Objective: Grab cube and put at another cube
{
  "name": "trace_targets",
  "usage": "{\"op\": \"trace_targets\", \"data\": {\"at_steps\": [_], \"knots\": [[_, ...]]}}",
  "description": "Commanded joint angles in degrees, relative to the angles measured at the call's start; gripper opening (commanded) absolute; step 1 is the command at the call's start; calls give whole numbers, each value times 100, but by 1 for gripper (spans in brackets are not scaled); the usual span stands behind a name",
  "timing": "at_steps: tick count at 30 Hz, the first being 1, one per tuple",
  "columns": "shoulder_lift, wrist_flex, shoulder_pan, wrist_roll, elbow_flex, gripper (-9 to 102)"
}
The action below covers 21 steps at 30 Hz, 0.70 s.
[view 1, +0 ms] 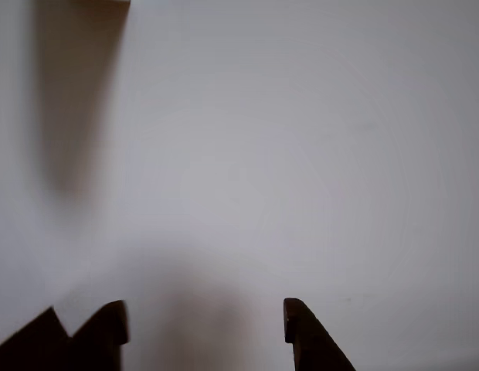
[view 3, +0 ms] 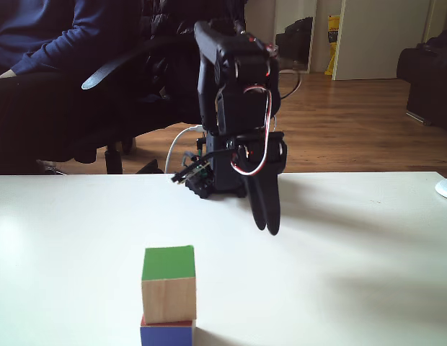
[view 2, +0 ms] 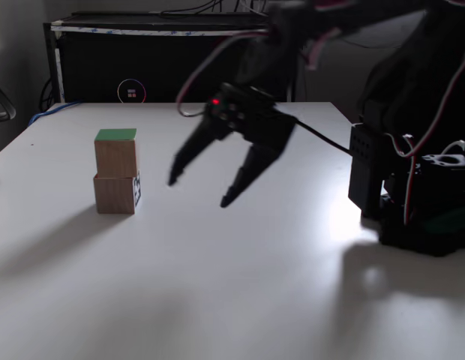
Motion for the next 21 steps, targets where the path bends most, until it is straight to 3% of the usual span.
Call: {"op": "trace_targets", "data": {"at_steps": [1, 12, 21], "knots": [[747, -211, -123, -44, 457, 22], [1723, -976, 18, -158, 1705, 1], [2206, -1037, 185, -466, 2232, 0]]}}
